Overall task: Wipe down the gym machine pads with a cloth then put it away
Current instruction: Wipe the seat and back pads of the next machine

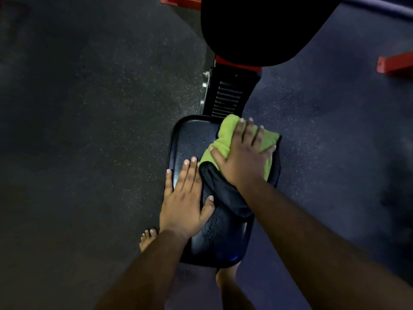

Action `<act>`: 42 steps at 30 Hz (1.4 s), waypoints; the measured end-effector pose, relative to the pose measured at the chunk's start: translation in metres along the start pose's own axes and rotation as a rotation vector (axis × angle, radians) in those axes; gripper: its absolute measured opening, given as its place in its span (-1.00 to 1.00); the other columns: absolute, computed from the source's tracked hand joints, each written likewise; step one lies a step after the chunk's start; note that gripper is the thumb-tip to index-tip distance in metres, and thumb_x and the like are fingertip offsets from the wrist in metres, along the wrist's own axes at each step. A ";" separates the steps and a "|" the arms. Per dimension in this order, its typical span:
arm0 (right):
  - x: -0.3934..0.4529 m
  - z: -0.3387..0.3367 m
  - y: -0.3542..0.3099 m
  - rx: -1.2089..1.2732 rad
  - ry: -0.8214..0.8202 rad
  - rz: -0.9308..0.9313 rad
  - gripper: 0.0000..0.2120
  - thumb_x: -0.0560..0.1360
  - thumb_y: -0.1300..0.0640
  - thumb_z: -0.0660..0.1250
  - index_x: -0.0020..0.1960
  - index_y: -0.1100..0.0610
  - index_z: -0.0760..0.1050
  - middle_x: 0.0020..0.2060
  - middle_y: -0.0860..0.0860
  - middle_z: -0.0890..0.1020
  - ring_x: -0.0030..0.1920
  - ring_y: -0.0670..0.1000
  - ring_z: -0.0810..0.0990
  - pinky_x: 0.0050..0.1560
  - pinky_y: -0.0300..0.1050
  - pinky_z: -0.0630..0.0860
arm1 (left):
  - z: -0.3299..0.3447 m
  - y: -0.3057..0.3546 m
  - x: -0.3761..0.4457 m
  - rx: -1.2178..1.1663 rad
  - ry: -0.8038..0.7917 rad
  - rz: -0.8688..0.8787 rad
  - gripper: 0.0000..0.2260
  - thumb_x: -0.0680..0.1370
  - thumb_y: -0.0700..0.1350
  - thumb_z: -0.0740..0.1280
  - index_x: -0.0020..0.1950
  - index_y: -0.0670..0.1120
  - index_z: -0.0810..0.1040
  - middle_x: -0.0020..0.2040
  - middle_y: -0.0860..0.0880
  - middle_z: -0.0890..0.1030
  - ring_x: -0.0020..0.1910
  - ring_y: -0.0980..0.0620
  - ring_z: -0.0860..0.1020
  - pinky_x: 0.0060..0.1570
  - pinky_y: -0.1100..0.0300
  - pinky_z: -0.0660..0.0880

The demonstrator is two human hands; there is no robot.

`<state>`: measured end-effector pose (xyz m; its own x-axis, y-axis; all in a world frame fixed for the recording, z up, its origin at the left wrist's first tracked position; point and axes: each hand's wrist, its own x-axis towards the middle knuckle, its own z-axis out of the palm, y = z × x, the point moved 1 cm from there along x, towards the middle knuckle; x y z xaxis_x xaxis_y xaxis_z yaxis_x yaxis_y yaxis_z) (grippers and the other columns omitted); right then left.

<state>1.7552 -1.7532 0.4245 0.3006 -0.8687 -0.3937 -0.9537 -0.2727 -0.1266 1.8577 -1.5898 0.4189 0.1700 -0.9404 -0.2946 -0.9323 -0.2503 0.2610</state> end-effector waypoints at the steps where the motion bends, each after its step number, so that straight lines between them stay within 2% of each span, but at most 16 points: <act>1: 0.001 -0.002 0.009 -0.049 -0.007 -0.104 -0.02 0.51 -0.53 -0.11 0.66 0.11 -0.24 0.66 0.11 -0.18 0.63 0.28 -0.18 0.38 0.64 -0.03 | -0.001 0.001 -0.001 0.003 -0.004 -0.005 -0.31 0.64 0.21 -0.06 0.67 -0.15 0.02 0.69 -0.09 -0.09 0.67 -0.03 -0.14 0.58 -0.27 -0.04; 3: 0.003 -0.003 0.036 -0.075 -0.019 -0.236 -0.11 0.53 -0.51 -0.11 0.66 -0.04 -0.27 0.65 -0.02 -0.26 0.64 0.20 -0.26 0.39 0.68 -0.04 | -0.003 0.002 -0.001 0.009 -0.008 -0.011 -0.29 0.63 0.23 -0.06 0.67 -0.16 -0.03 0.69 -0.10 -0.11 0.66 -0.03 -0.16 0.58 -0.27 -0.05; 5: 0.002 -0.006 0.057 0.021 -0.056 -0.213 -0.20 0.55 -0.46 -0.03 0.63 -0.22 -0.28 0.62 -0.12 -0.35 0.62 0.19 -0.32 0.38 0.68 0.04 | -0.003 0.002 -0.001 0.011 -0.010 -0.026 -0.27 0.63 0.25 -0.06 0.67 -0.17 -0.07 0.69 -0.10 -0.13 0.66 -0.03 -0.18 0.59 -0.26 -0.08; 7: 0.009 -0.009 0.051 0.056 -0.054 -0.150 -0.24 0.55 -0.43 0.00 0.62 -0.28 -0.26 0.62 -0.11 -0.34 0.62 0.25 -0.28 0.37 0.65 0.16 | -0.001 0.002 0.000 0.023 -0.007 -0.041 -0.25 0.62 0.27 -0.04 0.67 -0.16 -0.09 0.68 -0.10 -0.15 0.66 -0.03 -0.20 0.59 -0.25 -0.10; 9: 0.025 -0.011 0.023 -0.043 -0.036 -0.174 -0.26 0.57 -0.45 -0.07 0.62 -0.25 -0.26 0.65 -0.07 -0.25 0.63 0.27 -0.19 0.35 0.67 0.12 | 0.000 0.002 0.002 0.038 -0.012 -0.046 -0.23 0.62 0.29 -0.02 0.67 -0.16 -0.09 0.68 -0.11 -0.16 0.66 -0.04 -0.20 0.59 -0.25 -0.09; 13: 0.060 -0.020 -0.023 -0.187 -0.065 -0.535 -0.21 0.52 -0.52 -0.12 0.64 -0.21 -0.16 0.67 -0.04 -0.01 0.64 0.17 0.01 0.44 0.60 0.00 | 0.001 0.003 0.002 0.047 -0.014 -0.064 -0.21 0.62 0.32 0.03 0.66 -0.20 0.04 0.68 -0.13 -0.11 0.66 -0.05 -0.16 0.58 -0.27 -0.04; 16: 0.069 -0.026 0.023 -0.224 -0.081 -0.750 -0.23 0.53 -0.53 -0.11 0.64 -0.24 -0.14 0.67 -0.04 -0.05 0.65 0.14 -0.04 0.48 0.55 -0.03 | -0.001 0.004 0.002 0.033 -0.004 -0.059 -0.20 0.61 0.31 0.05 0.67 -0.18 -0.05 0.68 -0.11 -0.13 0.66 -0.03 -0.17 0.58 -0.26 -0.03; 18: 0.063 -0.028 0.061 -0.225 -0.051 -0.699 -0.26 0.52 -0.54 -0.15 0.62 -0.30 -0.15 0.67 -0.02 -0.08 0.65 0.19 -0.06 0.48 0.56 -0.12 | -0.001 0.004 0.001 0.021 0.017 -0.064 -0.19 0.61 0.30 0.06 0.67 -0.17 -0.08 0.69 -0.11 -0.12 0.66 -0.03 -0.17 0.58 -0.25 -0.04; 20: 0.057 -0.029 0.071 -0.188 -0.050 -0.583 -0.30 0.52 -0.53 -0.14 0.60 -0.36 -0.15 0.67 -0.02 -0.07 0.63 0.23 0.00 0.45 0.58 -0.02 | 0.000 0.005 0.002 0.009 0.030 -0.060 -0.20 0.60 0.30 0.06 0.67 -0.16 -0.08 0.69 -0.10 -0.12 0.66 -0.02 -0.16 0.59 -0.25 -0.06; 22: 0.061 -0.027 0.040 -0.166 -0.084 -0.540 -0.31 0.51 -0.50 -0.11 0.60 -0.37 -0.13 0.67 -0.04 -0.04 0.62 0.20 0.05 0.44 0.56 0.11 | -0.001 0.005 0.002 0.011 0.032 -0.059 -0.20 0.61 0.29 0.05 0.67 -0.17 -0.08 0.69 -0.11 -0.12 0.66 -0.03 -0.18 0.59 -0.25 -0.07; 26: 0.080 -0.022 -0.052 -0.152 -0.130 -0.641 -0.36 0.58 -0.44 0.01 0.61 -0.34 -0.03 0.66 -0.08 0.02 0.63 0.15 0.06 0.45 0.55 0.08 | -0.002 0.004 0.002 0.022 0.005 -0.063 -0.23 0.61 0.28 0.05 0.66 -0.20 0.05 0.68 -0.14 0.02 0.66 -0.06 -0.15 0.59 -0.26 -0.07; 29: 0.080 -0.027 -0.043 -0.178 -0.114 -0.735 -0.26 0.52 -0.53 -0.06 0.63 -0.29 -0.03 0.66 -0.06 0.03 0.63 0.13 0.08 0.46 0.54 0.08 | -0.002 0.005 0.001 0.025 -0.001 -0.050 -0.26 0.61 0.27 0.07 0.62 -0.22 0.21 0.65 -0.17 0.13 0.67 -0.09 -0.09 0.58 -0.27 -0.03; 31: 0.059 -0.028 -0.006 -0.195 -0.073 -0.738 -0.16 0.47 -0.60 -0.12 0.64 -0.26 -0.10 0.67 -0.04 -0.06 0.65 0.12 0.01 0.49 0.50 0.04 | -0.003 0.004 0.001 0.021 0.003 -0.053 -0.24 0.60 0.26 0.06 0.64 -0.21 0.13 0.67 -0.16 0.01 0.67 -0.07 -0.12 0.58 -0.27 -0.03; 34: -0.003 -0.011 0.038 -0.206 -0.036 -0.550 -0.14 0.47 -0.59 -0.16 0.65 -0.22 -0.22 0.67 -0.04 -0.18 0.65 0.14 -0.18 0.52 0.47 -0.14 | -0.002 0.004 0.001 -0.008 0.033 -0.052 -0.21 0.59 0.24 0.06 0.67 -0.18 -0.07 0.68 -0.13 -0.13 0.66 -0.04 -0.18 0.58 -0.27 -0.03; 38: 0.012 -0.001 0.002 -0.161 -0.008 -0.388 -0.26 0.56 -0.50 -0.13 0.62 -0.26 -0.27 0.66 -0.05 -0.20 0.65 0.18 -0.20 0.46 0.57 -0.16 | 0.001 0.002 0.001 -0.019 0.031 -0.053 -0.21 0.60 0.23 0.06 0.66 -0.20 -0.07 0.68 -0.14 -0.15 0.66 -0.05 -0.19 0.58 -0.27 -0.03; 42: 0.051 -0.009 -0.039 -0.115 0.010 -0.324 -0.30 0.56 -0.47 -0.15 0.62 -0.27 -0.17 0.67 -0.08 -0.03 0.64 0.14 -0.01 0.45 0.56 -0.03 | -0.001 0.001 0.000 -0.059 0.049 -0.080 -0.19 0.60 0.22 0.08 0.65 -0.25 -0.11 0.66 -0.19 -0.22 0.65 -0.10 -0.23 0.60 -0.24 -0.09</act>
<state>1.8073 -1.7907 0.4177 0.5881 -0.7333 -0.3411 -0.8032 -0.5791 -0.1398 1.8568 -1.5901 0.4201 0.2602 -0.9264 -0.2721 -0.8949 -0.3371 0.2922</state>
